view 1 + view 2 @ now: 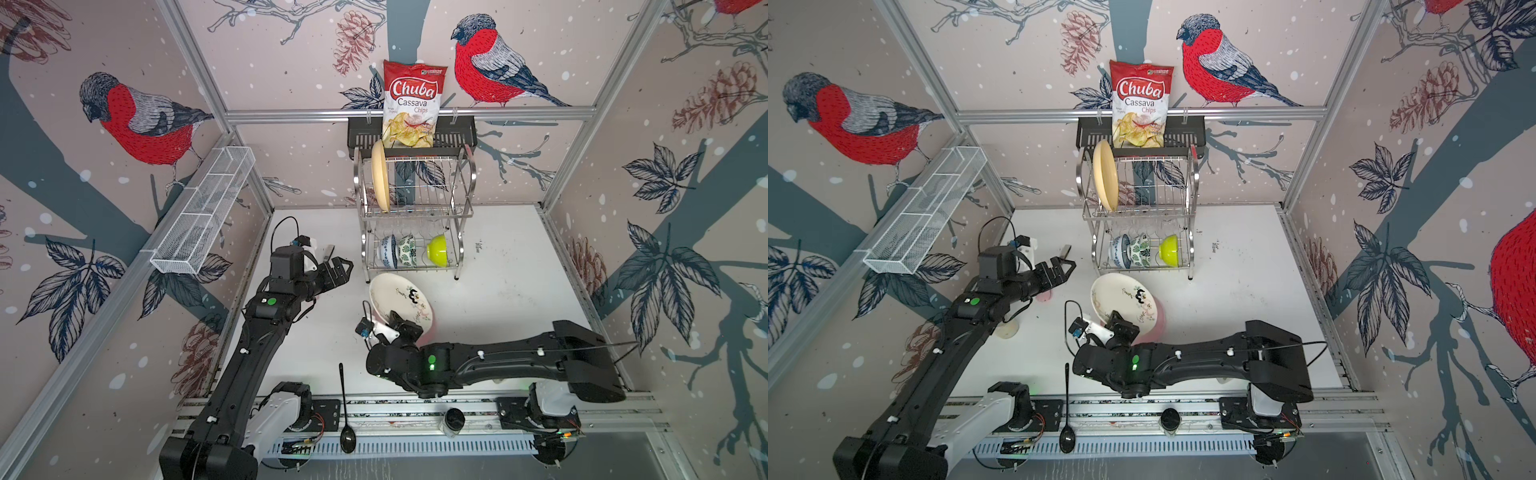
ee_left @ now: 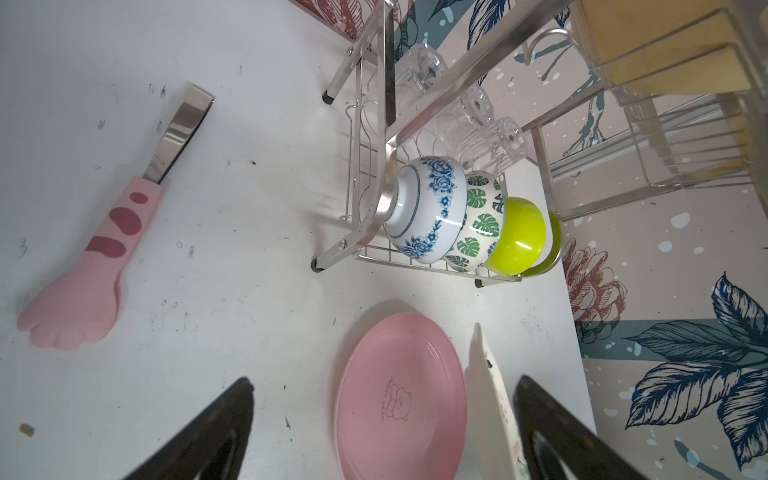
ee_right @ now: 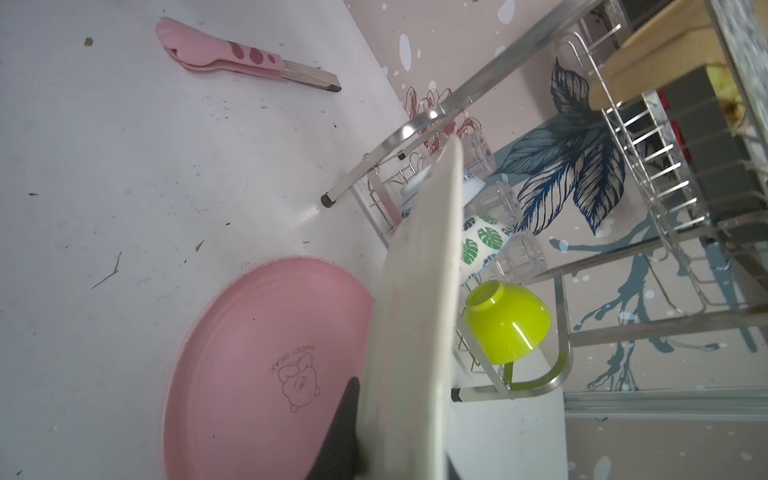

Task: Unload the mixed dishes from the dish rack
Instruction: 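Lower the white plate beside the pink plate while the left gripper grasps its rim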

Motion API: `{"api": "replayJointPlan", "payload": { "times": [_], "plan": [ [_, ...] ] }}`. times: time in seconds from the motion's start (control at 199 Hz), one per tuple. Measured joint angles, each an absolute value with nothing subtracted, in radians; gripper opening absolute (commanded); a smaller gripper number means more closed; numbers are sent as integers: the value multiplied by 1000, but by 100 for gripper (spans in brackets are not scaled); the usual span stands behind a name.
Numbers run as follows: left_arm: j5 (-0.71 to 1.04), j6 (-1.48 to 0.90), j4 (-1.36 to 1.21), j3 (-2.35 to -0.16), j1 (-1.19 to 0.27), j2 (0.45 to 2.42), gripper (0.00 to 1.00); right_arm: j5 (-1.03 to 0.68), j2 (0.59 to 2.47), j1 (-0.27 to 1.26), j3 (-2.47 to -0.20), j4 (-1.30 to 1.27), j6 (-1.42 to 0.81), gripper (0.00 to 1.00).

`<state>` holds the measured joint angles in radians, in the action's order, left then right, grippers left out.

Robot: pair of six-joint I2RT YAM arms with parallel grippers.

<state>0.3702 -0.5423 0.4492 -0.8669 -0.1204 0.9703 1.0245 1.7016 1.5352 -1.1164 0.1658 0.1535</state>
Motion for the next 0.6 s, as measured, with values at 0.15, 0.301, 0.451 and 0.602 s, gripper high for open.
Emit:
{"api": "replayJointPlan", "payload": {
  "times": [0.15, 0.301, 0.451, 0.602],
  "plan": [
    [430, -543, 440, -811, -120, 973, 96, 1061, 1779, 1567, -1142, 102, 246, 0],
    [525, -556, 378, -767, -120, 994, 96, 1092, 1835, 1583, -1165, 57, 329, 0],
    [634, -608, 265, -699, -121, 1019, 96, 1106, 1853, 1588, -1169, 30, 391, 0],
    [680, -629, 198, -658, -157, 1041, 88, 1119, 1852, 1589, -1169, -18, 437, 0]
  ]
}}
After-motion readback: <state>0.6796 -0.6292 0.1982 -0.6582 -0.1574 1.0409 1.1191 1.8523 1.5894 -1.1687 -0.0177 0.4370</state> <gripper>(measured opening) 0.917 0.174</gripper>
